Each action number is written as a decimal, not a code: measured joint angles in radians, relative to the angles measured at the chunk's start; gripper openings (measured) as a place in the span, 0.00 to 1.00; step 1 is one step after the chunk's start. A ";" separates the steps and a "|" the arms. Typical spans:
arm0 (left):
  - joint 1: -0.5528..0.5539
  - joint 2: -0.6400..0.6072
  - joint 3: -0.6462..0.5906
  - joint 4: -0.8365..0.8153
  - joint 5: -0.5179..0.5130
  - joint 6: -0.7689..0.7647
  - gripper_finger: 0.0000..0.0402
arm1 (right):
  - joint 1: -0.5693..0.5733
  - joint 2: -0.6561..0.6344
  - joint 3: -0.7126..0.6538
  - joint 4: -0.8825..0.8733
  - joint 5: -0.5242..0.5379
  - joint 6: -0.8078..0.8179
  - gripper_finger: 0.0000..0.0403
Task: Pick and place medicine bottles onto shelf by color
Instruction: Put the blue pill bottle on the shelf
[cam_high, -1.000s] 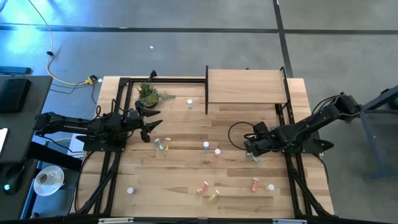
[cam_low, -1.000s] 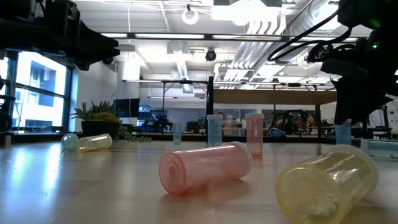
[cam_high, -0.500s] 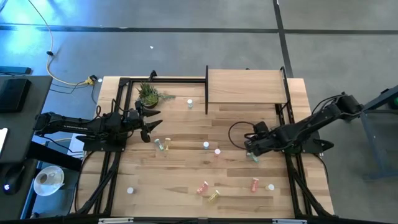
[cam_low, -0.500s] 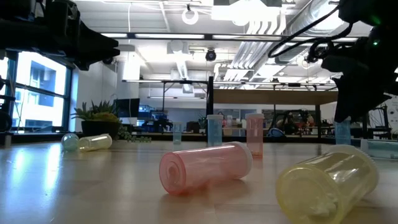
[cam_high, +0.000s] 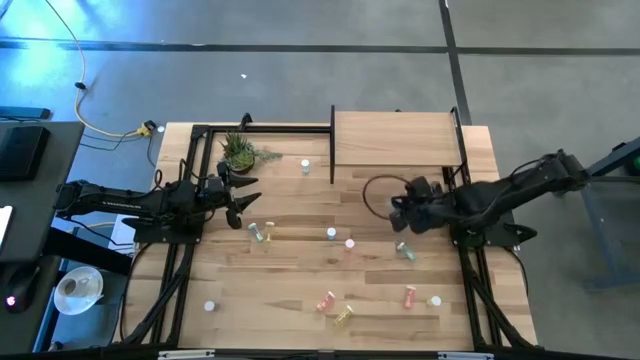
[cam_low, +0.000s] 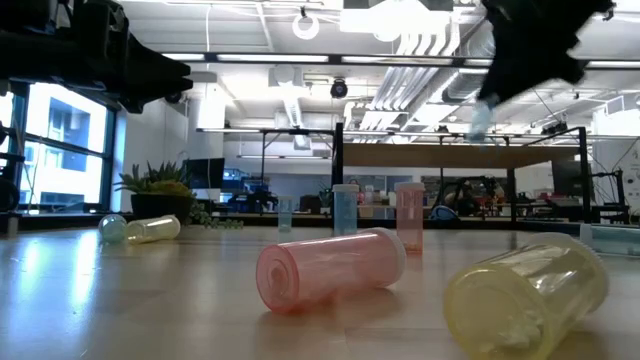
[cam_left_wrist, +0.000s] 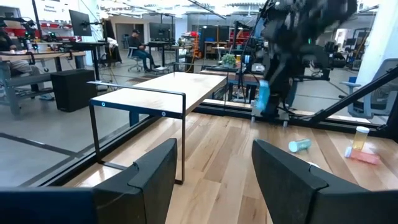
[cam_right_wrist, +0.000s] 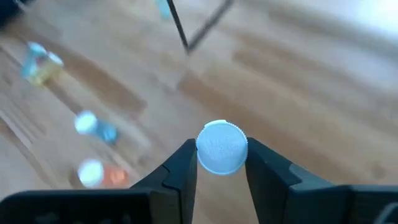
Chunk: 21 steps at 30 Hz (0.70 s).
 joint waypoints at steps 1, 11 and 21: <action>0.000 0.000 0.000 0.000 0.000 0.000 0.50 | -0.018 0.000 0.032 -0.014 0.013 -0.037 0.26; 0.000 0.000 0.000 0.000 0.000 0.000 0.50 | -0.245 -0.001 0.293 -0.152 0.062 -0.303 0.26; 0.000 0.000 0.000 0.000 0.000 0.000 0.50 | -0.554 -0.001 0.438 -0.268 0.040 -0.431 0.26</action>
